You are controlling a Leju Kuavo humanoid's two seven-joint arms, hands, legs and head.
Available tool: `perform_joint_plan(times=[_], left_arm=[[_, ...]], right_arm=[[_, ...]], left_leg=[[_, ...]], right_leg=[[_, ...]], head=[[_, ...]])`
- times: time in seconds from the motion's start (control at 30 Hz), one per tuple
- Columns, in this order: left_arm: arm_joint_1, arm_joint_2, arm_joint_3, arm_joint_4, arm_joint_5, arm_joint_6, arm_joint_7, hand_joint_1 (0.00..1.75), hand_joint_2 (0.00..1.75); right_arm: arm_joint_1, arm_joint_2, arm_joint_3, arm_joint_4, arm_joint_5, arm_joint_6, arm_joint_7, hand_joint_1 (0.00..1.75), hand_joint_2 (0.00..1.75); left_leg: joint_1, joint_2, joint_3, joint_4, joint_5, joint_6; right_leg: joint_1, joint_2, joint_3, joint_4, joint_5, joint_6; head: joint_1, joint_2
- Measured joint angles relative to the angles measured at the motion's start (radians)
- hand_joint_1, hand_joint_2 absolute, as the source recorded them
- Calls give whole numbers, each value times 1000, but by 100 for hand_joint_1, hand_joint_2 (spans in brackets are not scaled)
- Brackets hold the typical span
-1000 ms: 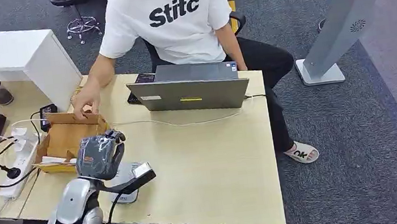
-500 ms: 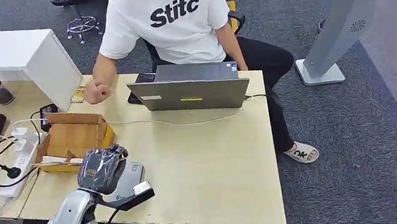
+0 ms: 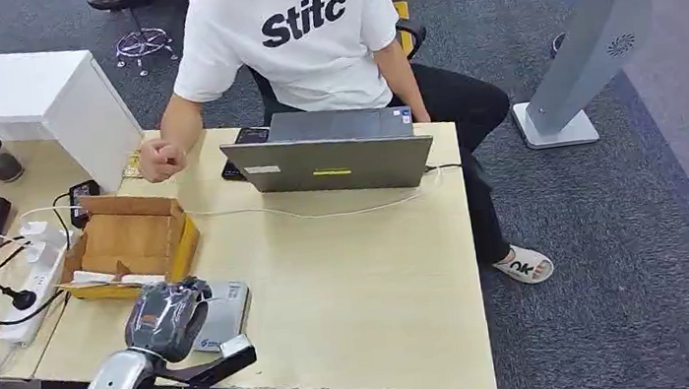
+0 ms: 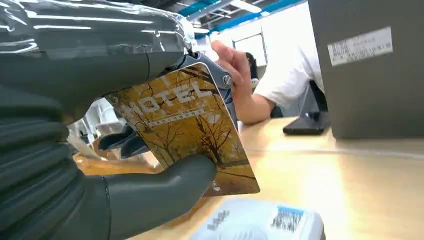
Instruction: Pass the card to the sensor for recognition and then transmit it.
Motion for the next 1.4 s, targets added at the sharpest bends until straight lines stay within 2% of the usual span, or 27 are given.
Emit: perform_joint_plan(times=[0.37, 0.77, 0.9, 1.17, 1.4], left_arm=[[34, -16, 0, 58, -32, 22, 49, 175, 175], [22, -43, 3, 117, -45, 55, 50, 175, 175], [14, -50, 9, 127, -45, 66, 34, 175, 175], [-11, -51, 45, 113, 11, 82, -5, 175, 175], [-92, -37, 81, 15, 52, 67, -23, 175, 175]], right_arm=[[-3, 0, 18, 3, 16, 2, 20, 0, 175], [-7, 0, 33, 3, 33, 2, 32, 0, 175], [-7, 0, 33, 3, 29, 1, 25, 0, 175], [-7, 0, 33, 3, 14, -4, 8, 0, 175], [-5, -1, 33, 4, 14, -15, -3, 0, 175]], left_leg=[[0, 0, 0, 0, 0, 0], [0, -1, 1, 0, 1, 0], [0, -1, 1, 0, 1, -1], [0, 0, 0, 0, 2, -1], [0, -1, -1, 0, 2, -1]], right_leg=[[0, 0, 0, 0, 0, 0], [0, -1, 1, 0, 0, 0], [0, -1, 1, 0, 1, 0], [0, 0, 0, 0, 2, -1], [0, -1, -1, 0, 2, -1]], head=[[0, 0], [0, 0], [0, 0], [0, 0], [0, 0]])
